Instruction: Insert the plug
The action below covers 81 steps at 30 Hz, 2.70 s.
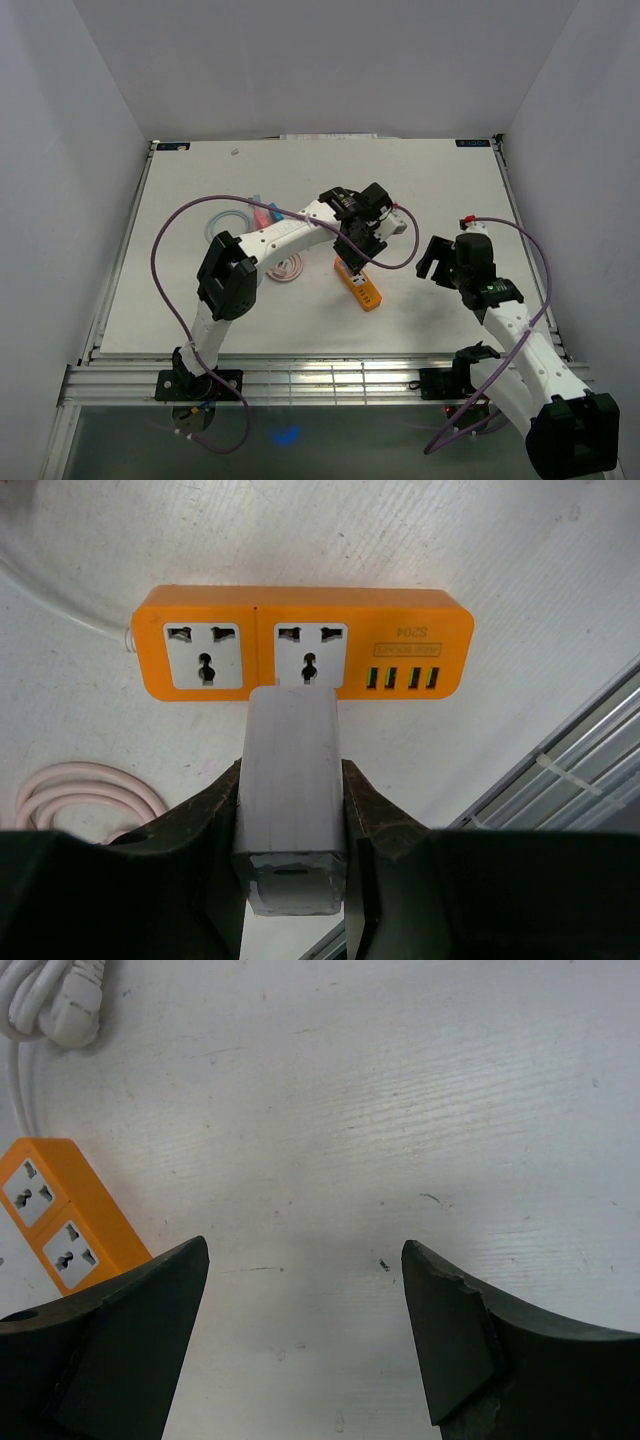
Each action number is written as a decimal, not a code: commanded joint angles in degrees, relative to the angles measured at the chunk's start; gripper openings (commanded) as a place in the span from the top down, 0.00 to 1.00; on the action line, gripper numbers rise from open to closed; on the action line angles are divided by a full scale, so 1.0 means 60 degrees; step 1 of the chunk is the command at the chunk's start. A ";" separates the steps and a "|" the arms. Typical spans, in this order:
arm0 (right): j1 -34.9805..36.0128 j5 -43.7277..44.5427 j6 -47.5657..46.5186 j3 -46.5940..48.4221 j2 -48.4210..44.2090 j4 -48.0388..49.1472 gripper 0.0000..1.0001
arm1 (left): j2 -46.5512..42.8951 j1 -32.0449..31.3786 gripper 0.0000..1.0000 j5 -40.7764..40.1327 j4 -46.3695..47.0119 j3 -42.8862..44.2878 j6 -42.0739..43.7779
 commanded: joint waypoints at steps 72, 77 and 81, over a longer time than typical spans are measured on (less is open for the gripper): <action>-0.2103 -0.0853 0.0356 -0.0730 -0.1786 0.0197 0.18 | 0.1099 -0.0309 1.00 -0.0704 -0.0498 0.0462 -0.0416; -0.2103 -0.0912 0.0342 -0.0701 -0.1771 0.0183 0.18 | 0.1260 -0.0309 1.00 -0.0470 -0.0571 0.0270 -0.0328; -0.2103 -0.0912 0.0342 -0.0701 -0.1829 0.0168 0.18 | 0.1625 -0.0309 1.00 -0.0192 -0.0761 0.0694 -0.0386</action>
